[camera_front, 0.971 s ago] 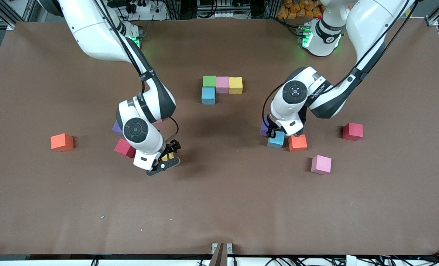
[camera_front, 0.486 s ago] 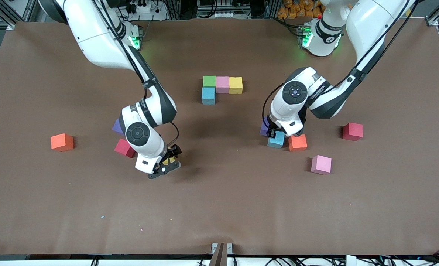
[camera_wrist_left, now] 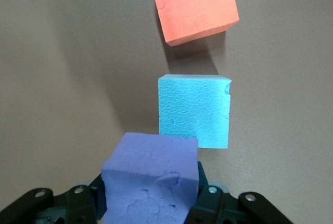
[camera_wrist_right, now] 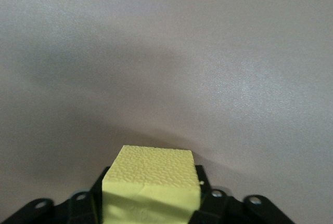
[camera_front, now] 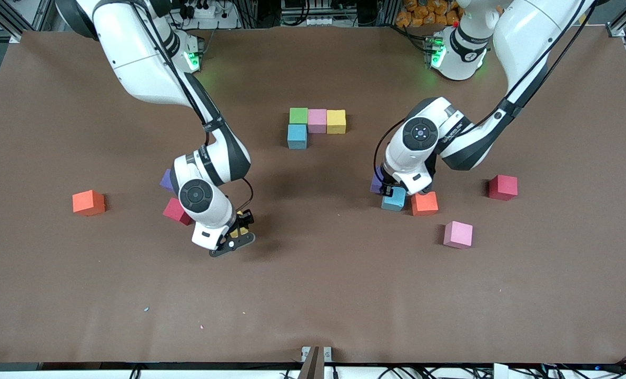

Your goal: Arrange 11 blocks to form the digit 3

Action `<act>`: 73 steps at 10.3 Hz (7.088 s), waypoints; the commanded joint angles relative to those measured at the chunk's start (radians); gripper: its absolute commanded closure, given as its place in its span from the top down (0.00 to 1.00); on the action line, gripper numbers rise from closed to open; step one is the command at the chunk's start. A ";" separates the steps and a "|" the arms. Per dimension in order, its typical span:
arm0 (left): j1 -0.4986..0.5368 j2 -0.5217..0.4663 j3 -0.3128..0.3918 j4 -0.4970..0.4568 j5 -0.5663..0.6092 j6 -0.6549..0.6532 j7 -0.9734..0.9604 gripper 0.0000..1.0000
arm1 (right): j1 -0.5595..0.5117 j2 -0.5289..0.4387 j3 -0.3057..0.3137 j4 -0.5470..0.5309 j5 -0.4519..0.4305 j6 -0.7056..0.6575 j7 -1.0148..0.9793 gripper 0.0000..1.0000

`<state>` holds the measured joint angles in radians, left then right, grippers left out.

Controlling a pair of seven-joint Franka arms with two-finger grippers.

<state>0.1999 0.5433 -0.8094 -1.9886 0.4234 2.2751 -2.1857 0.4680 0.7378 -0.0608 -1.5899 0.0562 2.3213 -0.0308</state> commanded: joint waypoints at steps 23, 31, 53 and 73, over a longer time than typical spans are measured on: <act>-0.119 0.044 -0.005 -0.013 0.009 0.104 -0.356 0.00 | 0.394 -0.236 0.045 -0.380 0.016 0.124 0.772 0.02; -0.137 0.064 -0.004 -0.027 0.017 0.133 -0.370 0.00 | 0.403 -0.233 0.045 -0.375 0.016 0.125 0.772 1.00; -0.387 0.147 0.091 0.087 0.028 0.172 -0.589 0.00 | -0.224 -0.351 0.036 -0.412 -0.053 0.001 0.320 1.00; -0.497 0.178 0.170 0.133 0.029 0.185 -0.655 0.00 | -0.284 -0.239 0.047 -0.435 -0.035 0.122 0.534 0.08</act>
<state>-0.2868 0.7265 -0.6443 -1.8553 0.4237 2.4675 -2.7351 0.1774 0.5067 -0.0231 -2.0138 0.0192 2.4469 0.4859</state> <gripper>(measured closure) 0.396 0.392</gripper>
